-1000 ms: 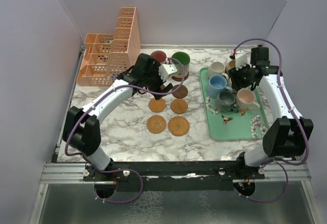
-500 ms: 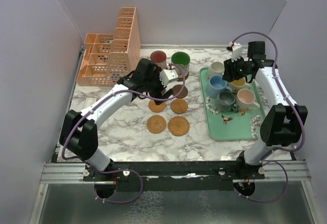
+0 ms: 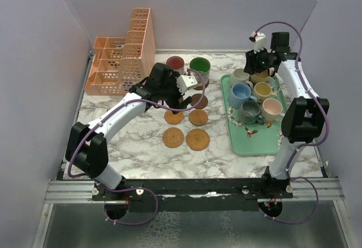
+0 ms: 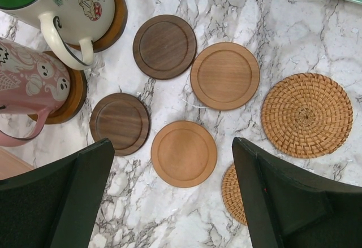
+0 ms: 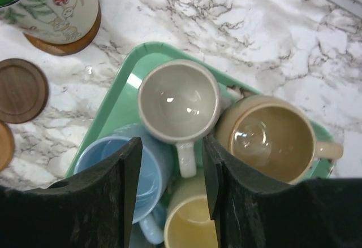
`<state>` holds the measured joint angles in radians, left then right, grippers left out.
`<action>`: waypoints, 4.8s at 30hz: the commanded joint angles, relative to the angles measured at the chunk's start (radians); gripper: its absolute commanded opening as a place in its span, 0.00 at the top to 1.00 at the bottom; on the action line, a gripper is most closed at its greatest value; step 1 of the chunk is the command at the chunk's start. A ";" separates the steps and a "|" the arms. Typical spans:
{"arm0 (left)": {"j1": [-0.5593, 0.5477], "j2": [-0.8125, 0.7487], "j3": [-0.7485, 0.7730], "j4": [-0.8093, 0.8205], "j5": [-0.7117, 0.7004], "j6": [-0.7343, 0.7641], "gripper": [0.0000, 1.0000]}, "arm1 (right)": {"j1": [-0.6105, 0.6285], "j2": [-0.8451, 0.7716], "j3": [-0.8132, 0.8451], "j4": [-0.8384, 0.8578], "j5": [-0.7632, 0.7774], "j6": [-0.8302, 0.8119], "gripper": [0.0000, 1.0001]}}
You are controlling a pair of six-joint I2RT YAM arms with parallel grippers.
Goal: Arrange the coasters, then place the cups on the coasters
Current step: Pick up the cup from the tray, then place the cup at the center of the board.
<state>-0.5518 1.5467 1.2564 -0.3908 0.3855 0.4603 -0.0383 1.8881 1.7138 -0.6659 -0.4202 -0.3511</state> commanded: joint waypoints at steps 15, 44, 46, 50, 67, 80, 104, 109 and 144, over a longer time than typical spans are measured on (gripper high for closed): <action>-0.007 0.042 0.050 -0.008 0.019 0.054 0.11 | 0.021 0.336 0.347 -0.168 0.025 -0.307 0.44; -0.020 0.084 0.068 -0.010 -0.015 0.073 0.11 | 0.095 0.470 0.498 -0.219 0.146 -0.318 0.88; -0.020 0.087 0.068 -0.010 -0.019 0.077 0.11 | 0.095 0.465 0.504 -0.219 0.143 -0.303 0.92; -0.020 0.090 0.072 -0.010 -0.026 0.085 0.11 | 0.094 0.449 0.524 -0.217 0.150 -0.267 0.99; -0.020 0.094 0.090 0.005 -0.071 0.091 0.10 | 0.095 0.318 0.587 -0.223 0.212 -0.112 0.99; -0.021 0.104 0.142 0.030 -0.125 0.045 0.10 | 0.104 0.179 0.536 -0.249 0.156 0.026 0.99; -0.132 0.124 0.207 0.050 -0.366 -0.210 0.13 | 0.279 -0.130 -0.070 -0.019 0.058 0.333 0.99; -0.127 0.090 0.144 0.045 -0.389 -0.171 0.13 | 0.326 -0.168 -0.181 0.037 0.148 0.323 0.99; -0.235 0.226 0.060 0.193 -0.106 -0.304 0.14 | 0.380 -0.192 -0.415 0.163 0.348 0.299 0.99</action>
<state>-0.7776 1.7748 1.3373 -0.2703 0.2398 0.2291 0.3332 1.7405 1.3037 -0.5777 -0.0872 -0.0566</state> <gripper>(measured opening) 0.863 0.048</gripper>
